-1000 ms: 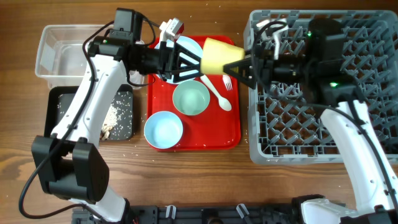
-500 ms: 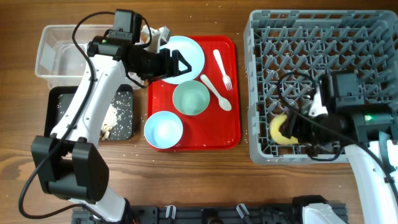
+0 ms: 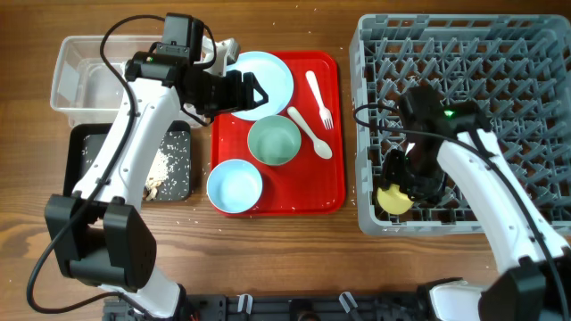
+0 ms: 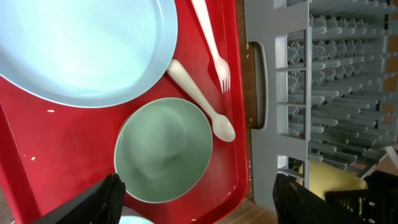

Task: Sort waste into correct bins and load items into the dishwasher rack
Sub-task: 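Place the yellow cup into the front of the dish rack with the right gripper, then grasp the green bowl with the right gripper and place it in the rack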

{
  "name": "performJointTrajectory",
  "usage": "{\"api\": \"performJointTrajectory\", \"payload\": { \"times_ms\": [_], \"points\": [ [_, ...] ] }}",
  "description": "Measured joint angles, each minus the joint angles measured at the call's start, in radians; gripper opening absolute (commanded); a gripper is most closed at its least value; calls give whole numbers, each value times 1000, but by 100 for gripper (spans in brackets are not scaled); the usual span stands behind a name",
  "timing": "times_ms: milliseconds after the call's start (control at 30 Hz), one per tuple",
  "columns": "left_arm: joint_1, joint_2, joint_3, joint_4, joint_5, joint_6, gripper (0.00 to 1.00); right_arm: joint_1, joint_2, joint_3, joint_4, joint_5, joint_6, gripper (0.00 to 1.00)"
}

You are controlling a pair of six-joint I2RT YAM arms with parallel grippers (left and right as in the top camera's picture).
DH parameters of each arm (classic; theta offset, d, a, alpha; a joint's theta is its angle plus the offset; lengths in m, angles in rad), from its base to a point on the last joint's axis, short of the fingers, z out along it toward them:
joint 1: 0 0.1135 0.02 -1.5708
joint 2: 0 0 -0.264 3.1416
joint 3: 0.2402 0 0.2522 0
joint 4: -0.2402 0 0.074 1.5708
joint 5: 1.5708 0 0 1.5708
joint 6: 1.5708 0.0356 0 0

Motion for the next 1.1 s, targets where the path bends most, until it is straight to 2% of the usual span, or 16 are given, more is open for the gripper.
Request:
{"api": "performJointTrajectory", "payload": {
  "times_ms": [67, 200, 267, 333, 400, 533, 600, 767, 867, 967, 1000, 1067, 1100],
  "points": [
    [0, 0, 0, 0, 0, 0, 78, 0, 16, 0, 4, 3, 5, 83],
    [0, 0, 0, 0, 0, 0, 79, 0, 15, 48, -43, 4, 2, 83],
    [0, 0, 0, 0, 0, 0, 79, 0, 12, 181, -62, 2, -21, 79],
    [2, 0, 0, 1, 0, 0, 78, 5, 3, 295, 47, -50, -66, 75],
    [13, -1, 0, -4, 1, 0, 78, 31, -2, 320, 165, -89, -80, 74],
    [113, -31, 11, -26, -2, -5, 80, 157, 61, 323, 346, -133, -51, 63],
    [174, -69, 16, -28, -3, -5, 80, 219, 162, 326, 423, -145, -14, 59],
    [226, -90, 27, -49, -26, -8, 80, 266, 386, 326, 487, -179, 39, 47],
    [226, -90, 26, -56, -54, -8, 80, 266, 512, 326, 497, -222, 47, 34],
    [226, -90, 26, -62, -79, -8, 85, 268, 557, 326, 504, -242, 56, 28],
    [226, -90, 26, -63, -82, -11, 87, 271, 559, 326, 517, -246, 56, 18],
    [226, -90, 27, -64, -87, -11, 100, 281, 559, 326, 539, -250, 52, 4],
    [226, -90, 26, -64, -87, -10, 100, 288, 559, 326, 542, -249, 49, 4]
  ]
}}
